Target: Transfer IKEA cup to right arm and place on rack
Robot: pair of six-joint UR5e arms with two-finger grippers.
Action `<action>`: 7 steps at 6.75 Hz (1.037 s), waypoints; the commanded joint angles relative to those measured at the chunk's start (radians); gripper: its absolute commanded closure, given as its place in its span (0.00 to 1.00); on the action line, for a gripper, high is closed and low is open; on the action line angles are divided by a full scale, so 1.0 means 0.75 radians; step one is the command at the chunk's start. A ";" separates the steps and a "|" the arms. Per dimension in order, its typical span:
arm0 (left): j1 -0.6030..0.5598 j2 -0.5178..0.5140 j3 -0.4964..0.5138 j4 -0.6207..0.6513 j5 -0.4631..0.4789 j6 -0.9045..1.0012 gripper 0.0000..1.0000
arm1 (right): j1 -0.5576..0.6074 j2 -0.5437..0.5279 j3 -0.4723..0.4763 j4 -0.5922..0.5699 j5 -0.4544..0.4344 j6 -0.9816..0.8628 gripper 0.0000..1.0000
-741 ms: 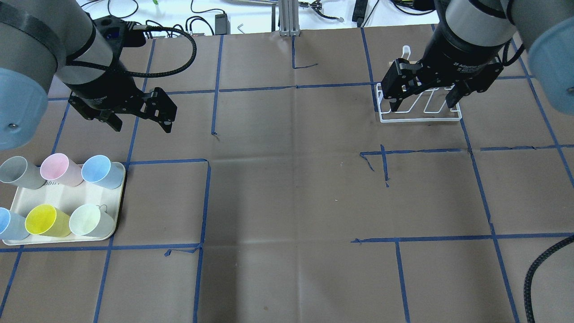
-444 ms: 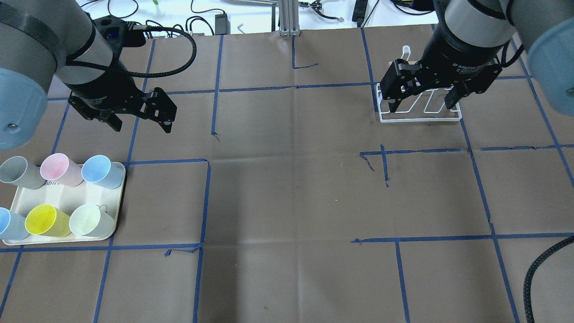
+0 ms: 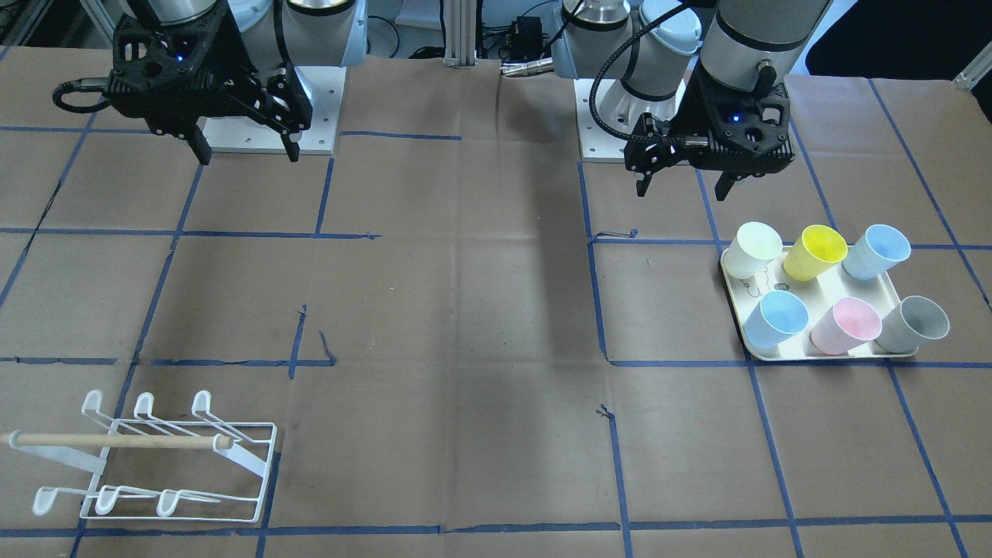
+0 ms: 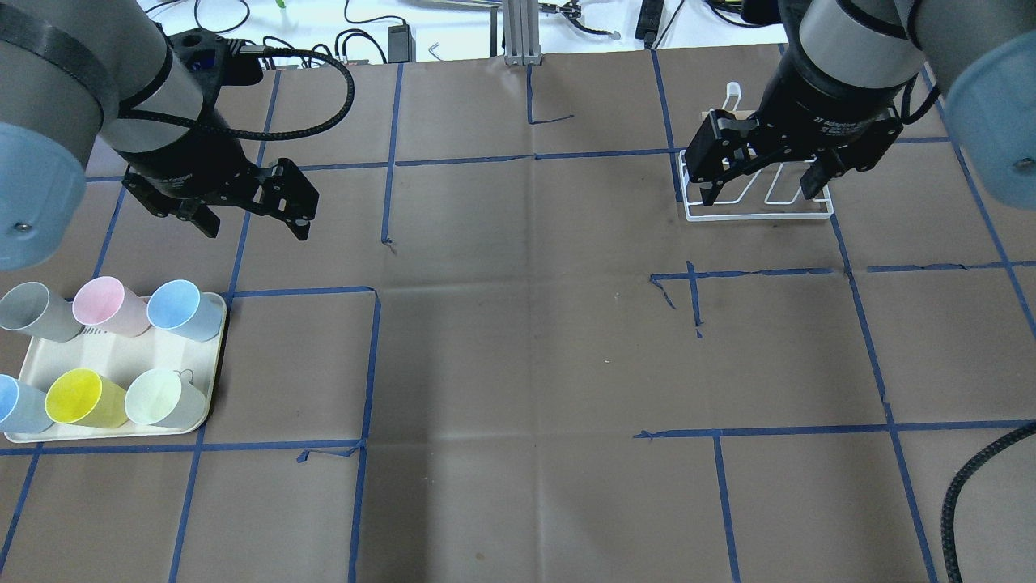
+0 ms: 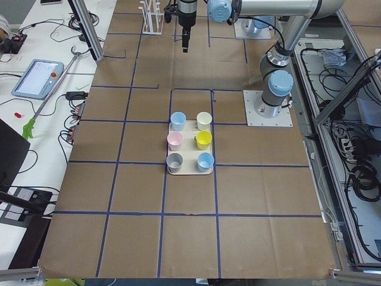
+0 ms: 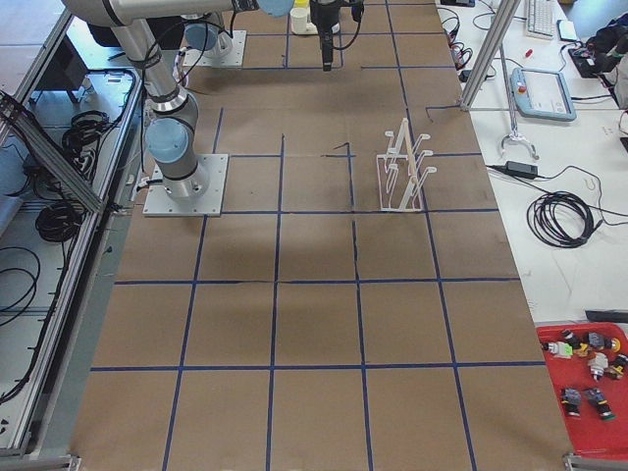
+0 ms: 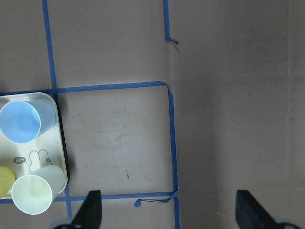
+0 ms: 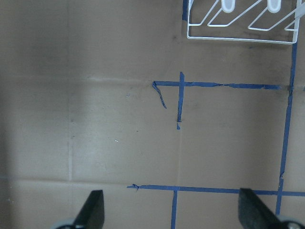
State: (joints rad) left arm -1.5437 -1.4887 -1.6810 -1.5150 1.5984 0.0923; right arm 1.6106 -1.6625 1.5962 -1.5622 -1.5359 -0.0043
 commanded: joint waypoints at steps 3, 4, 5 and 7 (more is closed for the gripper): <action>0.003 0.005 0.002 -0.003 0.000 0.010 0.00 | -0.004 -0.009 -0.011 0.007 -0.008 -0.002 0.00; 0.003 0.001 0.002 -0.003 0.000 0.010 0.00 | -0.002 -0.017 -0.009 0.007 -0.006 -0.002 0.00; 0.007 0.007 0.002 -0.003 0.000 0.016 0.00 | -0.002 -0.015 -0.003 0.007 -0.004 -0.002 0.00; 0.035 0.009 0.004 0.005 0.004 0.142 0.00 | 0.000 -0.015 0.001 0.005 -0.002 0.002 0.00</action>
State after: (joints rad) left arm -1.5294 -1.4834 -1.6787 -1.5142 1.5992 0.1353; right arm 1.6096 -1.6741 1.5947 -1.5573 -1.5384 -0.0054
